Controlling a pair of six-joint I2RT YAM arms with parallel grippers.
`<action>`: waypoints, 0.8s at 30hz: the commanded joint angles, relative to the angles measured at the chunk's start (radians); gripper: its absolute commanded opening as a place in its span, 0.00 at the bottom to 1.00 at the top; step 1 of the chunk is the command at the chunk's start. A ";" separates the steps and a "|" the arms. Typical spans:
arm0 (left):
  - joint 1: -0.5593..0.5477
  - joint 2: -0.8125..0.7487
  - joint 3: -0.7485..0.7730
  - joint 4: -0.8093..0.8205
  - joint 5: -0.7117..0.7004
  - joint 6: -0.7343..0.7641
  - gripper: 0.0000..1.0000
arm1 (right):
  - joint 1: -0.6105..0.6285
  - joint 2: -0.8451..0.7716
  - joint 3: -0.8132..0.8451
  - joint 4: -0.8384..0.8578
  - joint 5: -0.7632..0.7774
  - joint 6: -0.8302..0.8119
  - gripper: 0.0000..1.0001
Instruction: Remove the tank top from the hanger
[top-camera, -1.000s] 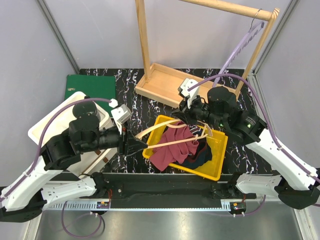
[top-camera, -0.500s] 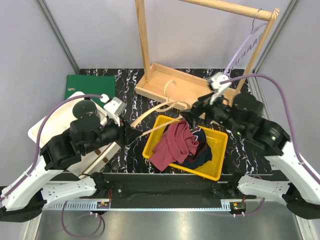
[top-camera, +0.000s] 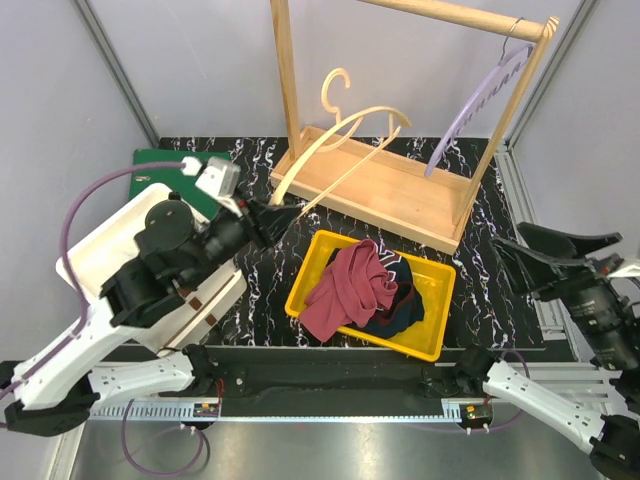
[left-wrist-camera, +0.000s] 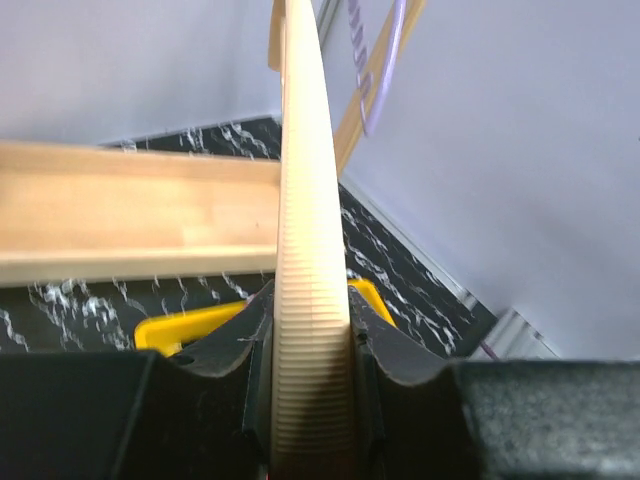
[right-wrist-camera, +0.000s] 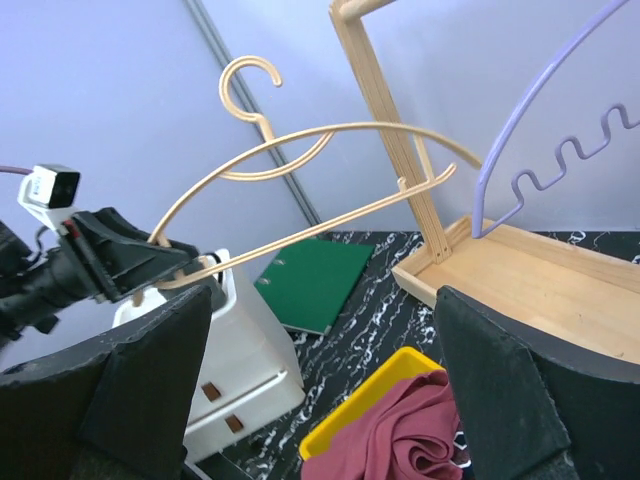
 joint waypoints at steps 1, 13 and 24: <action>0.001 0.170 0.138 0.282 -0.028 0.131 0.00 | -0.001 -0.060 -0.022 -0.013 0.075 0.069 1.00; 0.026 0.734 0.718 0.340 0.021 0.291 0.00 | -0.001 -0.138 0.013 -0.103 0.061 0.132 1.00; 0.052 1.051 1.003 0.346 0.066 0.240 0.00 | -0.001 -0.149 -0.012 -0.117 0.041 0.170 1.00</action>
